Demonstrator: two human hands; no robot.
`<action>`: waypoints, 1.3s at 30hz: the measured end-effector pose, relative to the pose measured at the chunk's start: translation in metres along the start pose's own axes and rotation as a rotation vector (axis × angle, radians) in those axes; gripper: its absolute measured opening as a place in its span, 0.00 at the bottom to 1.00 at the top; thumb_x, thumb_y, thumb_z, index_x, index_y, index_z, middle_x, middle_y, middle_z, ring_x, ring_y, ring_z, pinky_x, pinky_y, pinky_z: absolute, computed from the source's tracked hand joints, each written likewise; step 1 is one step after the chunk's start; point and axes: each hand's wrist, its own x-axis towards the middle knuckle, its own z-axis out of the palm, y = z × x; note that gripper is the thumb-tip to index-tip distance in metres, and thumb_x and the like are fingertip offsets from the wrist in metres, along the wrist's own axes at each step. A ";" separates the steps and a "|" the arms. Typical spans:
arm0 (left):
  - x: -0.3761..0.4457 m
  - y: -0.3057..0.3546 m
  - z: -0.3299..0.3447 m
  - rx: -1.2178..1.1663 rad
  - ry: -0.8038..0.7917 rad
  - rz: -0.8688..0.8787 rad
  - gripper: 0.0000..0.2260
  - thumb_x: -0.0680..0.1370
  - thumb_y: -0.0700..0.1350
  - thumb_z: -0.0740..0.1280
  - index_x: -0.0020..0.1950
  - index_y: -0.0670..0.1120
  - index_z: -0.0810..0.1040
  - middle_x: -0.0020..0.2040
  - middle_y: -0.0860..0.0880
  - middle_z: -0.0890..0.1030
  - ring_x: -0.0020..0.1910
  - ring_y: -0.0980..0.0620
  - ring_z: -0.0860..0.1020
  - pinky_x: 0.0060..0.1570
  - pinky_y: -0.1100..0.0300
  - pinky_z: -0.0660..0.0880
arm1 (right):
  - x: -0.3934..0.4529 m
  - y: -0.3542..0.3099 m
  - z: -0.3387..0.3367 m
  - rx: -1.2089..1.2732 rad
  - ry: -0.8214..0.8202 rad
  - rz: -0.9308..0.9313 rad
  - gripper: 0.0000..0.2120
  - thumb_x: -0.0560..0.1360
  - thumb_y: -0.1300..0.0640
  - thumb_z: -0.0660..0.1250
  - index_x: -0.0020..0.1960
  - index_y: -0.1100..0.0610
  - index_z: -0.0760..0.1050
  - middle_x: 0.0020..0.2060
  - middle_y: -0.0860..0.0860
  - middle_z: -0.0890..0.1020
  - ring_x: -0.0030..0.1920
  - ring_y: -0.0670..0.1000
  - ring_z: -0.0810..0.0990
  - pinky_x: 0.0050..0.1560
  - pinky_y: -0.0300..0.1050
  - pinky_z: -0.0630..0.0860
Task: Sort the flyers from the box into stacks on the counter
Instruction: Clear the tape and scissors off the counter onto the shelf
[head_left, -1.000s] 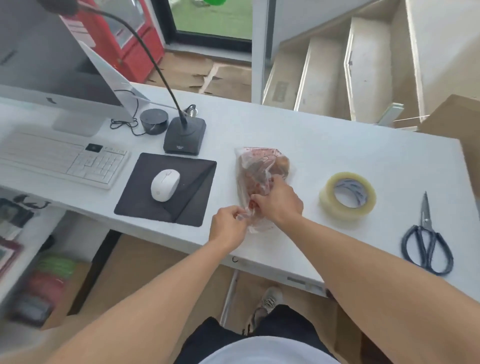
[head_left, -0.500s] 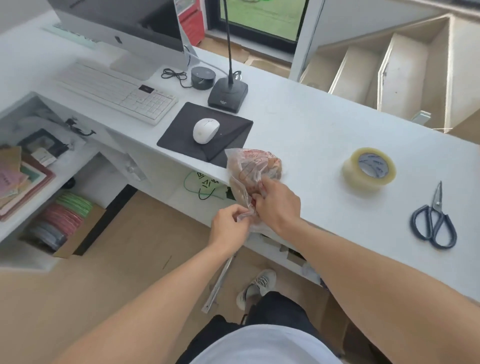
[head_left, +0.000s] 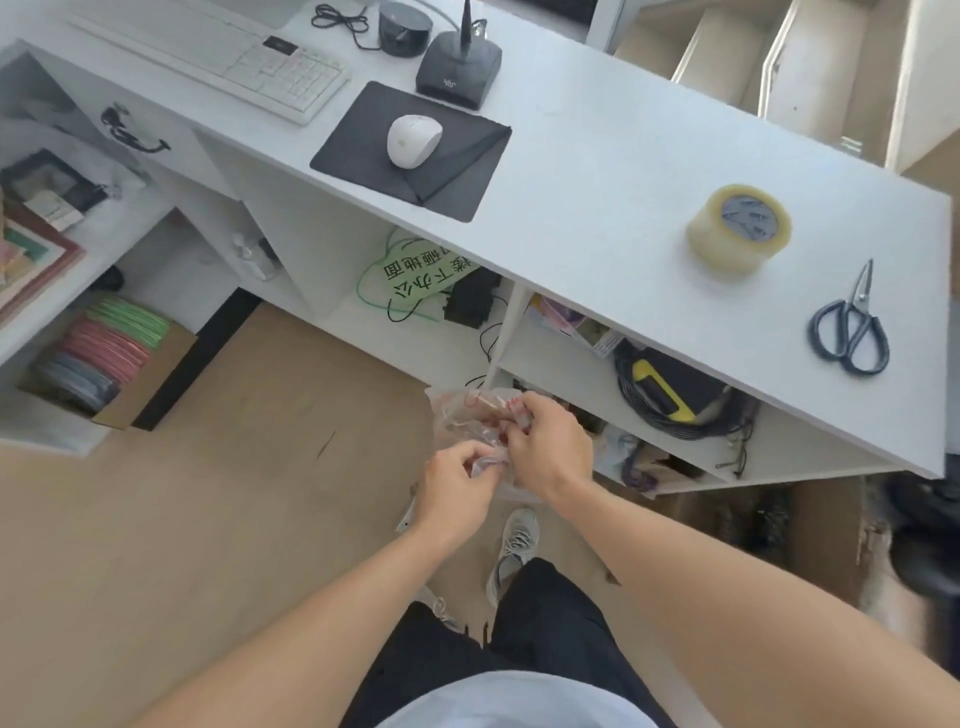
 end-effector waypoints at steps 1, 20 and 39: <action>0.003 -0.002 0.006 0.022 -0.030 -0.017 0.05 0.76 0.47 0.72 0.42 0.57 0.82 0.38 0.57 0.83 0.31 0.57 0.73 0.35 0.60 0.73 | 0.001 0.011 0.004 0.012 0.010 0.032 0.04 0.77 0.51 0.66 0.44 0.48 0.73 0.43 0.44 0.80 0.45 0.51 0.79 0.46 0.50 0.77; 0.187 0.008 0.080 0.809 -0.347 0.452 0.33 0.80 0.45 0.65 0.82 0.51 0.53 0.80 0.52 0.59 0.76 0.49 0.61 0.72 0.49 0.66 | 0.202 0.155 0.068 0.214 0.686 0.160 0.10 0.80 0.53 0.65 0.55 0.59 0.76 0.55 0.56 0.79 0.56 0.60 0.78 0.44 0.48 0.71; 0.171 -0.008 0.086 0.852 -0.393 0.350 0.34 0.80 0.44 0.65 0.83 0.52 0.51 0.83 0.51 0.52 0.81 0.50 0.54 0.77 0.51 0.58 | 0.166 0.166 0.088 0.409 0.200 0.291 0.21 0.81 0.54 0.65 0.72 0.44 0.72 0.68 0.44 0.78 0.55 0.51 0.82 0.62 0.50 0.78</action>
